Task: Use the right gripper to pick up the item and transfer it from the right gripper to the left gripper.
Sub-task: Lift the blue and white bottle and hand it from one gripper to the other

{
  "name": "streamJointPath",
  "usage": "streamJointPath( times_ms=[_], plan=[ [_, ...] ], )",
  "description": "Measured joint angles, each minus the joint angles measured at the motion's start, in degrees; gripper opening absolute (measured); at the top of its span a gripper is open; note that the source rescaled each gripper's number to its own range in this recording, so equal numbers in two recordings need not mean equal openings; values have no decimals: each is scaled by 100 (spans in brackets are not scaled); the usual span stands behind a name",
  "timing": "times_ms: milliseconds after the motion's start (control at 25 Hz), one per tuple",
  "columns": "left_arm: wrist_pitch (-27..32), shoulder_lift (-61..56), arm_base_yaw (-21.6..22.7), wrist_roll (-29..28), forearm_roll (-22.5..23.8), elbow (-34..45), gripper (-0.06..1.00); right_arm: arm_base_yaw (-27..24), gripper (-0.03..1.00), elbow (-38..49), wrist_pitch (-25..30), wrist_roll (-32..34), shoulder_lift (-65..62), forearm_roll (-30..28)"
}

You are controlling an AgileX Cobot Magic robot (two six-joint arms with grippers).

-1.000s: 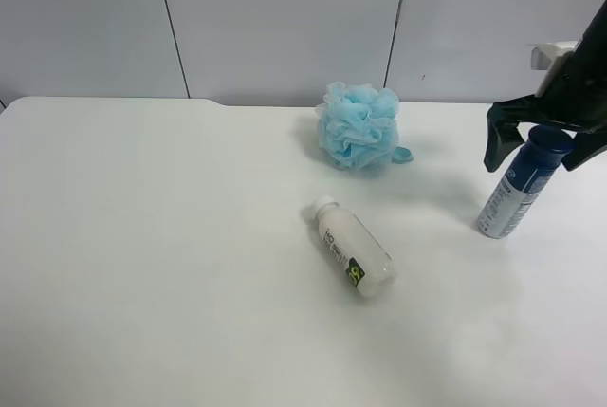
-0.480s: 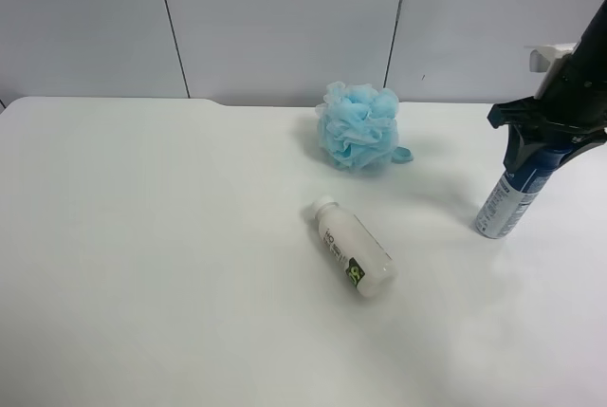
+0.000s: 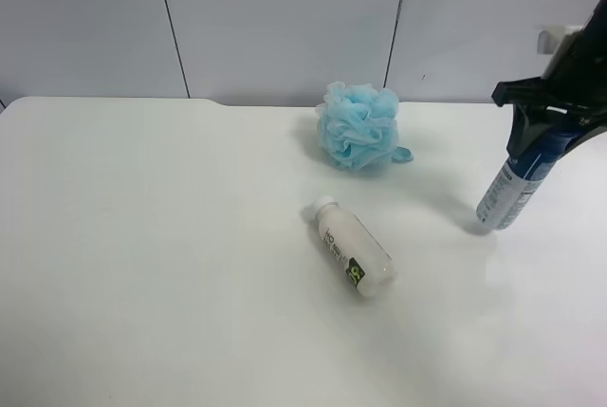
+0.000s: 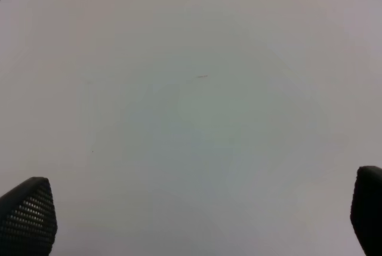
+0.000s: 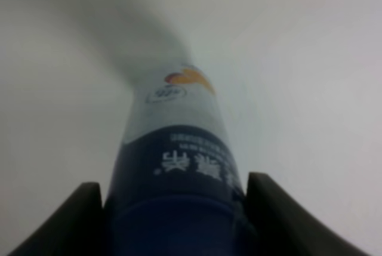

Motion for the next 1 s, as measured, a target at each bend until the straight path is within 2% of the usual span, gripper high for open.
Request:
streamJointPath(
  times_ms=[320,400,760,1000],
  plan=[
    [0,0,0,0,0,0,100,102,1,-146,214,-16,-635,386],
    [0,0,0,0,0,0,100,305,1,-146,214,-16,-760,416],
    [0,19,0,65,-41,0,100,1782,1,-147,197,-16,-924,972],
    [0,554,-58,198,-191,0,100,2066,1,-147,170,-388,-924,1740]
  ],
)
